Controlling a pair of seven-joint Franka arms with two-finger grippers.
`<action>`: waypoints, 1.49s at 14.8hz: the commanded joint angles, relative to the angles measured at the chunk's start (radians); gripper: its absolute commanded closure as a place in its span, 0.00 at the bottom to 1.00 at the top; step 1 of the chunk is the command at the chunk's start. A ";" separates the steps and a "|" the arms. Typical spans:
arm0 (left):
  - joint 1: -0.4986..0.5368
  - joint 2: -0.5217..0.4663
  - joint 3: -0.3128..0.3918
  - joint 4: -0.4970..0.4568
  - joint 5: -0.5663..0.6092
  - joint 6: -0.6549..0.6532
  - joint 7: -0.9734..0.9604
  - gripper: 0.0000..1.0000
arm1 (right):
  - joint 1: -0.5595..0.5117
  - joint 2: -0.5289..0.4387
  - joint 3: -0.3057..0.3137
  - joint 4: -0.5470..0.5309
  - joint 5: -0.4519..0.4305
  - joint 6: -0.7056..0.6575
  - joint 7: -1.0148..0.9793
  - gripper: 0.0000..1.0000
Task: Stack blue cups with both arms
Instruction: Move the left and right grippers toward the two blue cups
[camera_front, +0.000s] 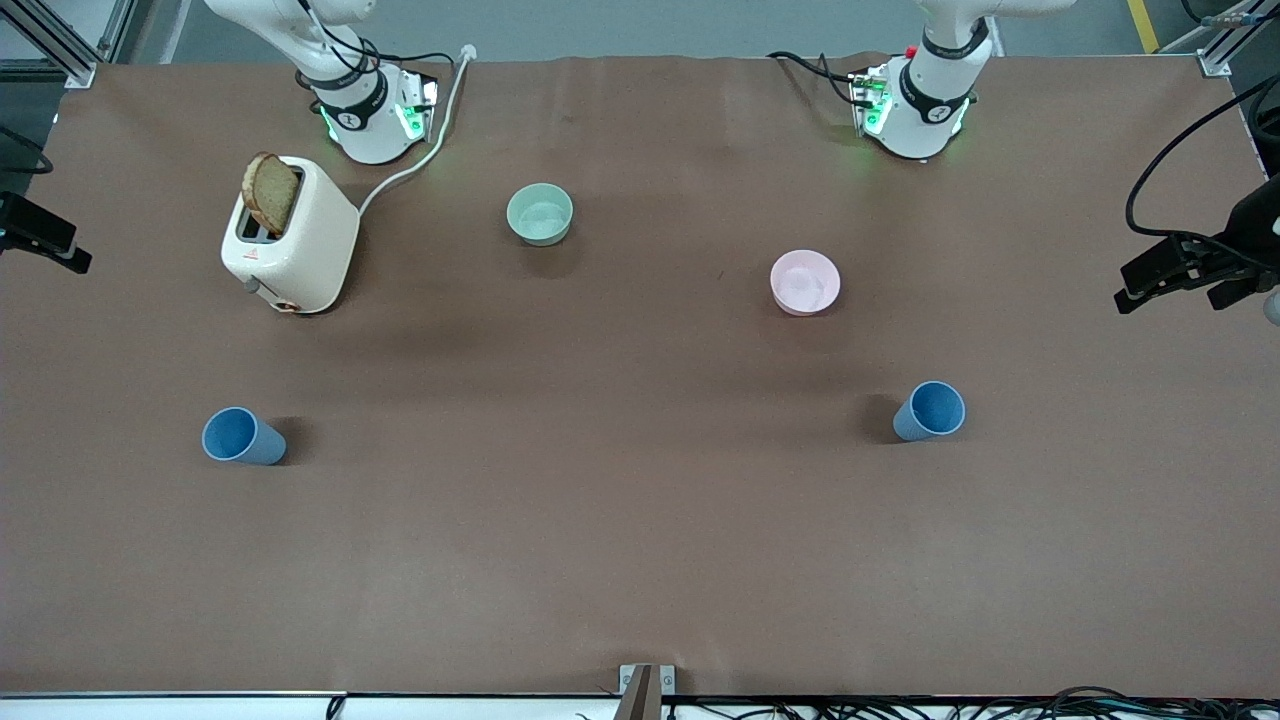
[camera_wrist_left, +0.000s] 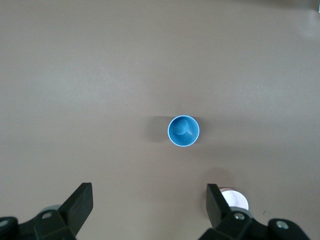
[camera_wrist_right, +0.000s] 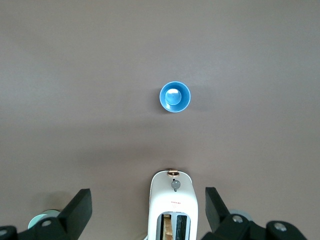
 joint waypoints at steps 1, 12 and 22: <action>0.004 -0.013 -0.004 0.005 0.009 -0.014 0.005 0.00 | -0.011 -0.006 0.004 -0.005 0.008 0.003 -0.011 0.00; -0.001 -0.002 -0.006 0.003 0.001 -0.014 0.005 0.00 | -0.015 -0.004 0.004 -0.005 0.012 0.004 -0.011 0.00; 0.014 0.068 -0.012 0.002 -0.074 -0.066 0.006 0.00 | -0.129 0.143 0.004 -0.014 0.084 0.047 -0.012 0.00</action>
